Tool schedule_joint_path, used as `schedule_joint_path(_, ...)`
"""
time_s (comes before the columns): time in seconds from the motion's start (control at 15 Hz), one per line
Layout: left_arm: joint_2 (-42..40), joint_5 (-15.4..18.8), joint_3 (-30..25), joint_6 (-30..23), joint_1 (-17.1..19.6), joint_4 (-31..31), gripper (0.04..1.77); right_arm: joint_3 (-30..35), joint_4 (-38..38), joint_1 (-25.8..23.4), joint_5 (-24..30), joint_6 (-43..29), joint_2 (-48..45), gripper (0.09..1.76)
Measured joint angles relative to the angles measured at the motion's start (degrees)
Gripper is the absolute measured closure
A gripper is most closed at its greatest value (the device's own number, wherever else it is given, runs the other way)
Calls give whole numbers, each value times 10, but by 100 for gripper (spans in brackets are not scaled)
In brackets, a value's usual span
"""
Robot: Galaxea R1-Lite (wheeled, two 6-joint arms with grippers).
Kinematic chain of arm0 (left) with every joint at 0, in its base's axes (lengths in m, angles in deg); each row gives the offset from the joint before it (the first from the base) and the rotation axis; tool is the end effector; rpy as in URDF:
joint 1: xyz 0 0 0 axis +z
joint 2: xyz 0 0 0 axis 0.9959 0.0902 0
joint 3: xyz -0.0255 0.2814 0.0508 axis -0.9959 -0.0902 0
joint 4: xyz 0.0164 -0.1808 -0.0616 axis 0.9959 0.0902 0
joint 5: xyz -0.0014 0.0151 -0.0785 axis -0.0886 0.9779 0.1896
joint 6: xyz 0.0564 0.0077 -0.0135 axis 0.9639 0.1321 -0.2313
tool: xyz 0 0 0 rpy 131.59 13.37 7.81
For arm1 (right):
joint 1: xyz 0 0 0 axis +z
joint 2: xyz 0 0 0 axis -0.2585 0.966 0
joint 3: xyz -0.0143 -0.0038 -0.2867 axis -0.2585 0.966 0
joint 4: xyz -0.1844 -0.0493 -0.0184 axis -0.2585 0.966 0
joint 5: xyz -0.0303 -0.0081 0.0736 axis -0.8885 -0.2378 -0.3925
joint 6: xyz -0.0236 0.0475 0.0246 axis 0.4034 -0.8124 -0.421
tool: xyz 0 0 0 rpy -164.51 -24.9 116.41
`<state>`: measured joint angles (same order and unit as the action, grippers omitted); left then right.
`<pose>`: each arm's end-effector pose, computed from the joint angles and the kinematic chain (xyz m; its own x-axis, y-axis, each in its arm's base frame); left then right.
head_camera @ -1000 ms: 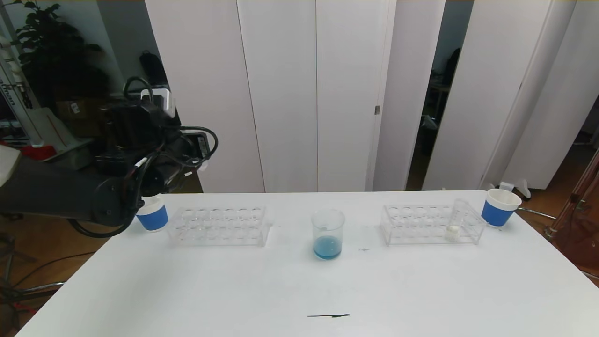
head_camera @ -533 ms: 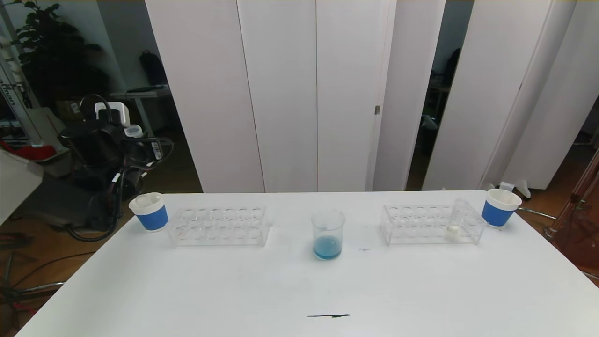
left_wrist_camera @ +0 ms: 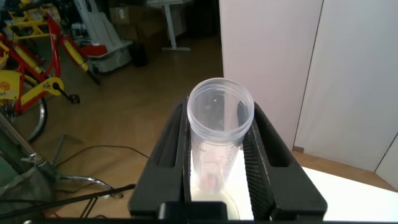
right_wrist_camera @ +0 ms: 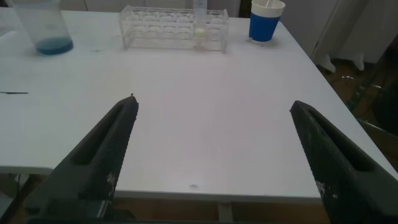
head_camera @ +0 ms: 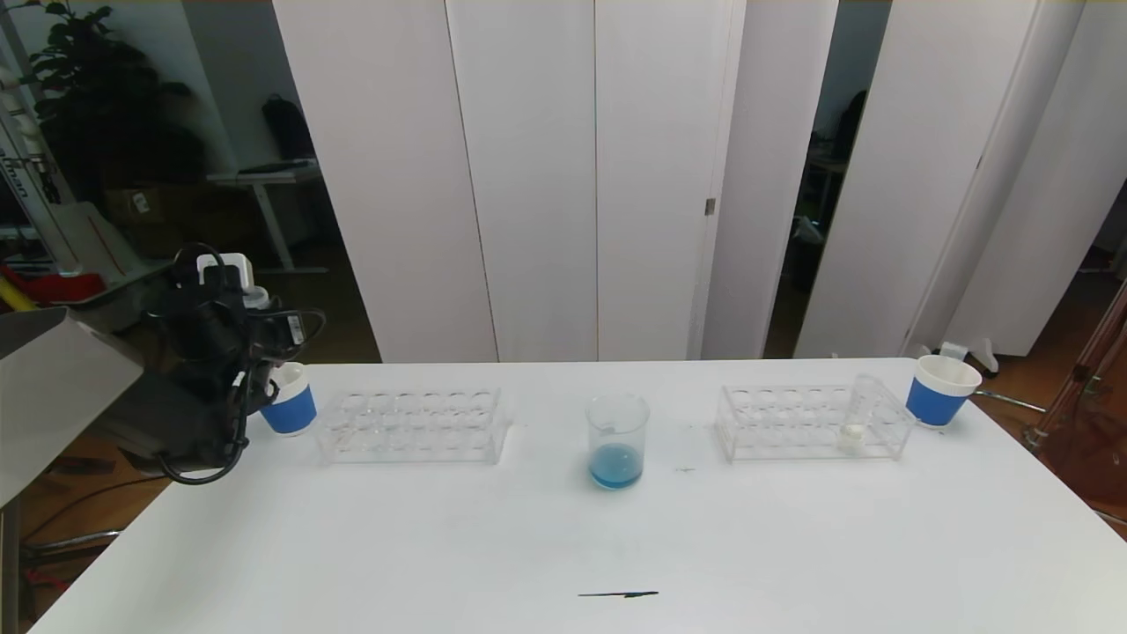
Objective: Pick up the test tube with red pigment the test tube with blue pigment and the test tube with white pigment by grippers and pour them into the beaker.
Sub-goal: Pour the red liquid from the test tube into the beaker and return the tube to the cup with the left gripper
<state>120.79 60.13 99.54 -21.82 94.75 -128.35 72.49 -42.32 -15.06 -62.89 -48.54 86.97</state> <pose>0.4606 0.0972 0.1082 0.8920 0.4401 0.1032 -0.4503 0.8851 0.1177 0.0233 -0.0001 0.0741 0.9975 -0.0037 -0.0703 0.0033 1.0000 -0.0059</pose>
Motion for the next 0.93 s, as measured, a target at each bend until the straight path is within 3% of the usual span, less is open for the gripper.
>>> schedule_joint_path(0.93,24,0,-18,2,0,6,124,0,0,0,0,0,0,10)
